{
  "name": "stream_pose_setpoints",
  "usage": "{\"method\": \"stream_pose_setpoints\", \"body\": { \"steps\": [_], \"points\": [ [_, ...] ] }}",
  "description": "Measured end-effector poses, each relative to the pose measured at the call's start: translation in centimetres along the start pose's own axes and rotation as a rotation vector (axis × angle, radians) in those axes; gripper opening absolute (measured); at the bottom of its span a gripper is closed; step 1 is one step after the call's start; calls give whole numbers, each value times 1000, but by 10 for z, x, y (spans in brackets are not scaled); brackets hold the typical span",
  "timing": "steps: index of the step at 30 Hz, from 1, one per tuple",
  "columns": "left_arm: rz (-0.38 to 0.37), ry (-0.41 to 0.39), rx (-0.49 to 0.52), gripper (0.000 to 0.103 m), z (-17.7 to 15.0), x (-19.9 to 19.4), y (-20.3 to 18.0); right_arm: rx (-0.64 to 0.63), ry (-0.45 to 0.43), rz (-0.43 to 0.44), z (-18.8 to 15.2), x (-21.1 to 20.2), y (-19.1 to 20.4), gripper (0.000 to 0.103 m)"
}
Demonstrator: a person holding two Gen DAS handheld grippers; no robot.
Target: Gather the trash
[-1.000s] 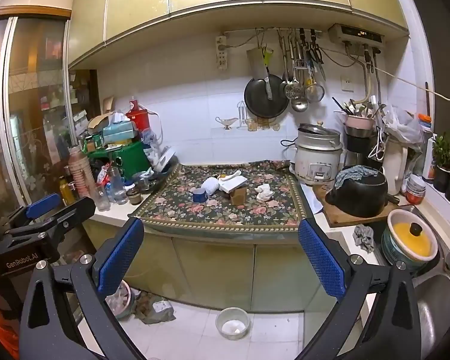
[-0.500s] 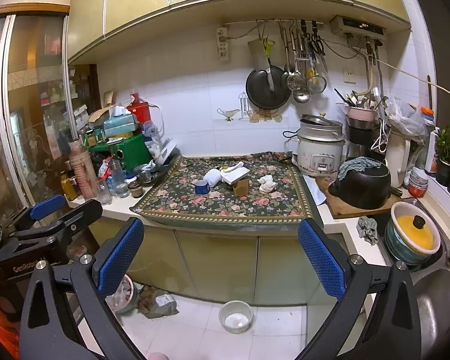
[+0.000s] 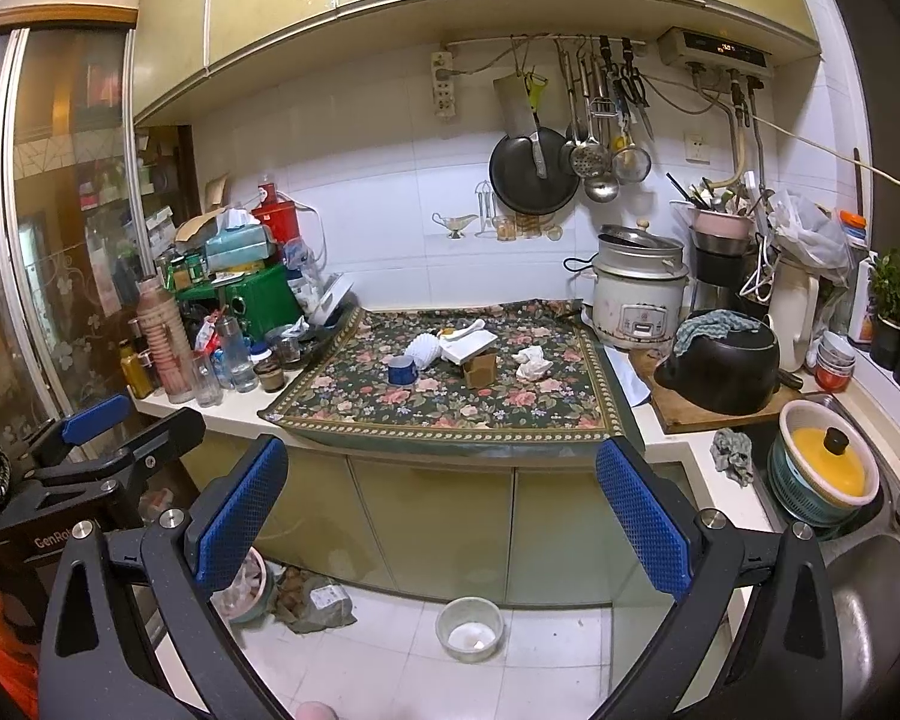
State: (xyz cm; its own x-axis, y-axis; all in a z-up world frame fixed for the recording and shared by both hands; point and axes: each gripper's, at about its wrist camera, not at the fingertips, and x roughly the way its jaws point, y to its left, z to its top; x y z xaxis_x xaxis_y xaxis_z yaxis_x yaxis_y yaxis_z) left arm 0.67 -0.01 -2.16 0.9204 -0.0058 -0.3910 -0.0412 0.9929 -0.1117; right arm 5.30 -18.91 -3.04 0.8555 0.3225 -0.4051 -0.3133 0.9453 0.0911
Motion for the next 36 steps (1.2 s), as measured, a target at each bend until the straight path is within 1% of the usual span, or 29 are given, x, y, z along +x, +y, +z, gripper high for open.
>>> {"method": "stream_pose_setpoints", "body": {
  "steps": [18,36],
  "points": [
    [6,1,-4,103,-2,-1,4,-6,4,11,-2,-4,3,102],
    [13,2,-1,103,-1,4,4,-21,6,1,-3,-1,2,102]
  ]
}}
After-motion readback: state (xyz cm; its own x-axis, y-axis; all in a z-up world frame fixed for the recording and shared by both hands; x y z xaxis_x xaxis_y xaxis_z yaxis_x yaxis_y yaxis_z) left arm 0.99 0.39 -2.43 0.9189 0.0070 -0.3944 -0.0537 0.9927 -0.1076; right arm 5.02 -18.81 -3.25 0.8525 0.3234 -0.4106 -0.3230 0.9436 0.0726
